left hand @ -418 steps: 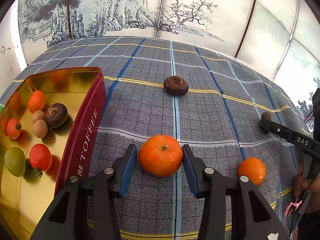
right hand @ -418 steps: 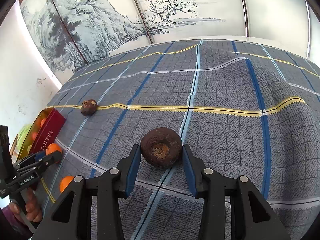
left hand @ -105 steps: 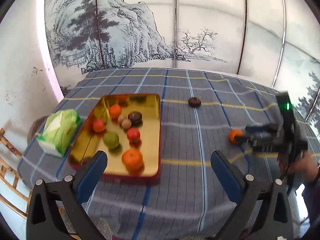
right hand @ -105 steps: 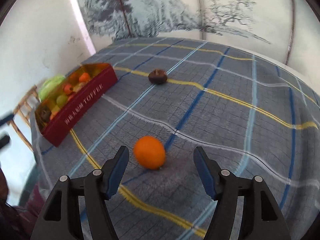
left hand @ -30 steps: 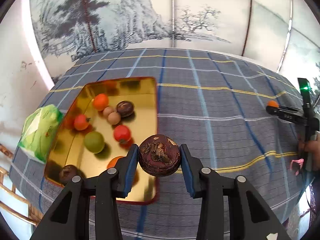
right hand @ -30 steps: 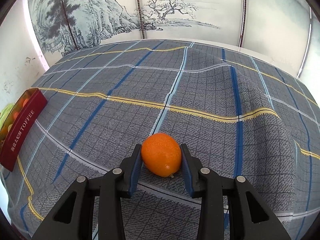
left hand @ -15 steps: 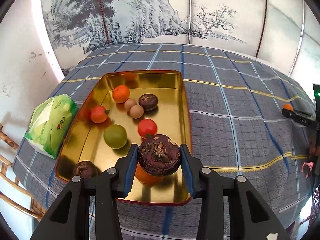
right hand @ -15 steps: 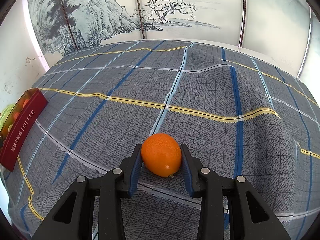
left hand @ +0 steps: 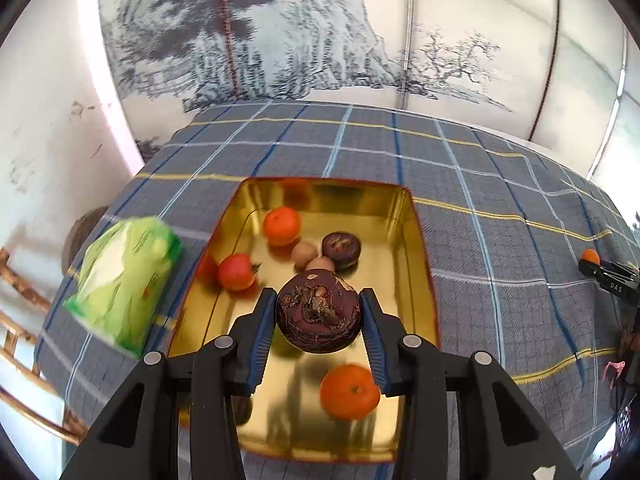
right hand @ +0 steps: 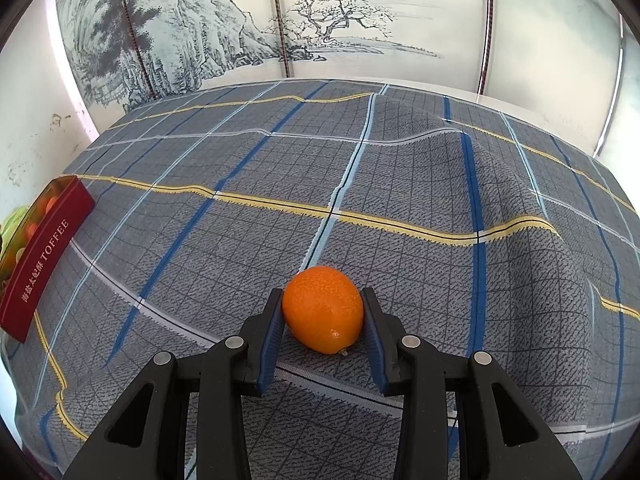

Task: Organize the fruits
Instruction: 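Carry the dark brown fruit into the tin and open the left tool, then withdraw the open left tool up from the tin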

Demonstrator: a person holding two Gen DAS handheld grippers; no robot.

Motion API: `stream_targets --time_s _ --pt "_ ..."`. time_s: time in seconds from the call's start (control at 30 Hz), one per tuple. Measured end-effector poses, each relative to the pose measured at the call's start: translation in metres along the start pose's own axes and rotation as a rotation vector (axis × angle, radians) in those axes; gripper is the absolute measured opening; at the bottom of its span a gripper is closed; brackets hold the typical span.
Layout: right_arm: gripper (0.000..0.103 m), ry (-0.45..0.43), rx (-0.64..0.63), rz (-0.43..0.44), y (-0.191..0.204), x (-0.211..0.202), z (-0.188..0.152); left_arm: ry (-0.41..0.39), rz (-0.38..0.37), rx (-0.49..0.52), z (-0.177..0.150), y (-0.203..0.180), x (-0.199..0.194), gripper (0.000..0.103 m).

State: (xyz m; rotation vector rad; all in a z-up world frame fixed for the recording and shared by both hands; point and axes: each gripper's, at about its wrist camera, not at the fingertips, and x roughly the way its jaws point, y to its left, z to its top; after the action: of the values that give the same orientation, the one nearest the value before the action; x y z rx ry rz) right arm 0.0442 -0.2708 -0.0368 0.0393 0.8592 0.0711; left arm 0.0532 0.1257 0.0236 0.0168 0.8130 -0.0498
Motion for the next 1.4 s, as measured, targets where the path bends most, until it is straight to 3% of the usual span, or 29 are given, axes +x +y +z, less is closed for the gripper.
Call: stream_targets --time_s 0.37,0.67,1.17,1.4 --pt "0.038 -0.001 0.004 0.005 0.0 0.0 0.0 0.068 -0.062 0.002 0.023 -0.018 0.047 0.038" --pt "0.038 -0.001 0.002 0.003 0.0 0.0 0.0 0.097 -0.046 0.021 0.025 -0.029 0.069 0.038" --pt "0.039 0.006 -0.034 -0.041 0.006 0.001 0.0 0.067 -0.013 0.036 0.018 -0.033 0.058 0.039" --pt "0.039 0.009 -0.046 -0.054 0.008 0.001 0.0 0.004 0.04 0.073 0.013 -0.039 0.033 0.052"
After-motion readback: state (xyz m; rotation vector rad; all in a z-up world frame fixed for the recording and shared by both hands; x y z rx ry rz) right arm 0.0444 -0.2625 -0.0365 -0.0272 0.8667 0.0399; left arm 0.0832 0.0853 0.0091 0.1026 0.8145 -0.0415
